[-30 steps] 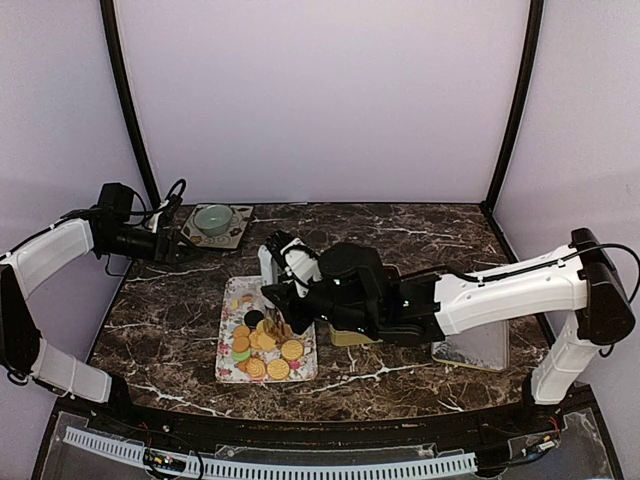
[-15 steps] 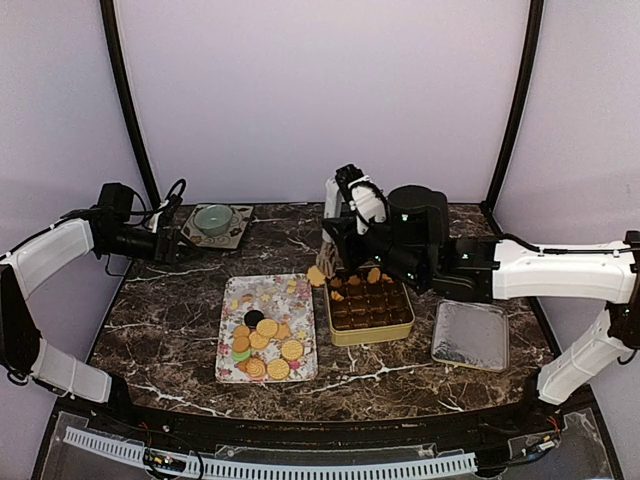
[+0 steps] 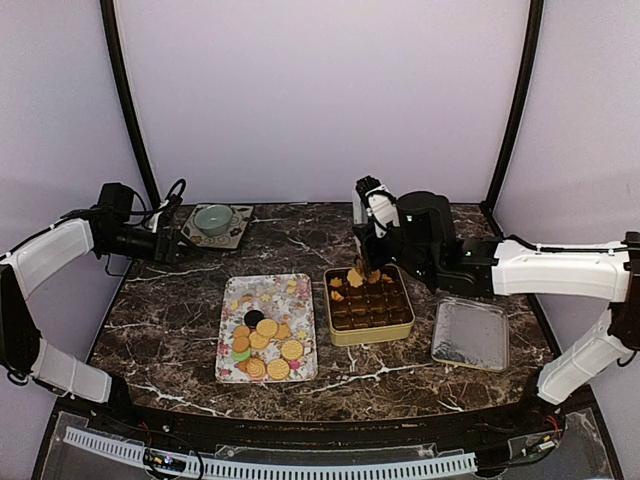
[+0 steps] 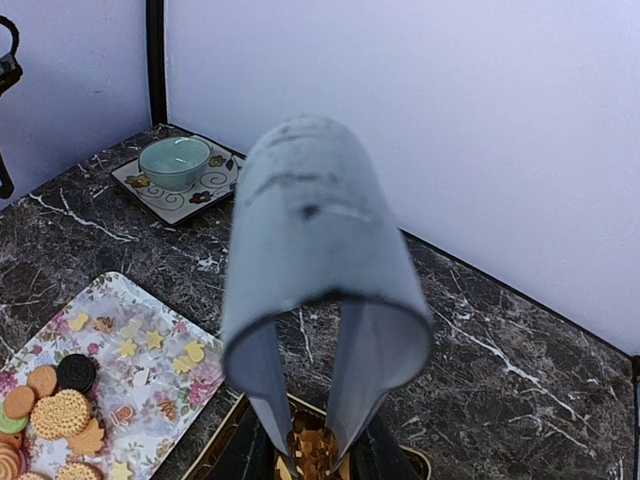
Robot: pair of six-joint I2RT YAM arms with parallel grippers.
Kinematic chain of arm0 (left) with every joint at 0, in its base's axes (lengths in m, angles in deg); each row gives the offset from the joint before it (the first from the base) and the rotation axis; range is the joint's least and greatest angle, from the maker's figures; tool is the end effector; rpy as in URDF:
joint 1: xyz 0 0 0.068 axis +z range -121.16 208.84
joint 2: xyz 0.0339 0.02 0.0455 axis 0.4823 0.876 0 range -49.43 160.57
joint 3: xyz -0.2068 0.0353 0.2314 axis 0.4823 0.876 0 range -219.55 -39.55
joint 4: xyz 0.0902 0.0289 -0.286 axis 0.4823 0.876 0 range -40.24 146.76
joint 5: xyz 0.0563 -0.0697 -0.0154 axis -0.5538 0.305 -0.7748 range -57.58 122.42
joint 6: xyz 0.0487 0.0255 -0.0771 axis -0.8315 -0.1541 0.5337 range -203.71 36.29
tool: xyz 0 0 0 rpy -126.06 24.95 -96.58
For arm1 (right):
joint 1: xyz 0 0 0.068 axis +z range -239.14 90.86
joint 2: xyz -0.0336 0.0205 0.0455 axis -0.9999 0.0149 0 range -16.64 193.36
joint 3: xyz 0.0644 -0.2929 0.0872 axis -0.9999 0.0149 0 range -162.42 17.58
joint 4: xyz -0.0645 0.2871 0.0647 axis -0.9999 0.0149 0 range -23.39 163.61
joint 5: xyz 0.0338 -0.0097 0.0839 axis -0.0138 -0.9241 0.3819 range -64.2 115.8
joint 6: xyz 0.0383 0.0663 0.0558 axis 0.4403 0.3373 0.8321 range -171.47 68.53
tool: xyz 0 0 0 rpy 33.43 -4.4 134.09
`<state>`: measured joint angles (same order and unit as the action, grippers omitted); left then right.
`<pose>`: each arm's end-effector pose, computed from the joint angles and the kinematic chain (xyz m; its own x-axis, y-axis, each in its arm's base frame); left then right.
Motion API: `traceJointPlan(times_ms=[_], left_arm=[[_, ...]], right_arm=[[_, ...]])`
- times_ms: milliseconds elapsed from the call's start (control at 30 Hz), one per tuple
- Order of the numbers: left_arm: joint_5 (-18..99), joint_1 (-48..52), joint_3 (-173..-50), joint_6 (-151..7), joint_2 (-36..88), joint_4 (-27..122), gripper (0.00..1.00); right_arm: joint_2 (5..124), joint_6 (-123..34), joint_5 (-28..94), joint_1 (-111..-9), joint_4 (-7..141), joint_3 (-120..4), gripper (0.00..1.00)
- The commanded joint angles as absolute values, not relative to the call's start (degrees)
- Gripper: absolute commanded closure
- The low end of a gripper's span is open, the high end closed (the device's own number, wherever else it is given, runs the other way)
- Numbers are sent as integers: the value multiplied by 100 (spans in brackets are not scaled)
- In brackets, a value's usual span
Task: Pack the cookies
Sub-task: Place the fake cookies in the empty pocket of the box.
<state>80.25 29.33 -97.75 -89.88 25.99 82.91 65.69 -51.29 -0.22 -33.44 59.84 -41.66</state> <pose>0.3196 -0.0607 0.2794 -0.7154 0.0662 -0.6956 0.5472 0.6721 -0.4989 0.2632 0.3191 0.3156 -0.1600 -0.2295 -0.9601 -0.5047 0.8549 -0.1203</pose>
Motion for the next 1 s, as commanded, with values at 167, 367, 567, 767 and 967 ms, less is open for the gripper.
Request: traceJointPlan(times_ms=[167,367,567,767,967], left_arm=[[8135,2962,-9956,-8961,2589,8359,22],[8122,2962,-9943,-8968,2581,8355,22],[8125,2961,-9946,-8957,2572,8366,21],[8124,2957,-9942,-8951,2554,8356,21],[8133,2958,-9950,-8952,2550,8354,21]], right_arm=[[6659,-5205,-75,-3384,5702,-4046,100],[6659,-5162,11,-3383,5700,-3965,100],[6660,-5132,79,-3377,5689,-3961,79],[6530,-5111,80,-3376,5639,-4046,74],[6352,-5074,170,-3377,5584,-4104,73]])
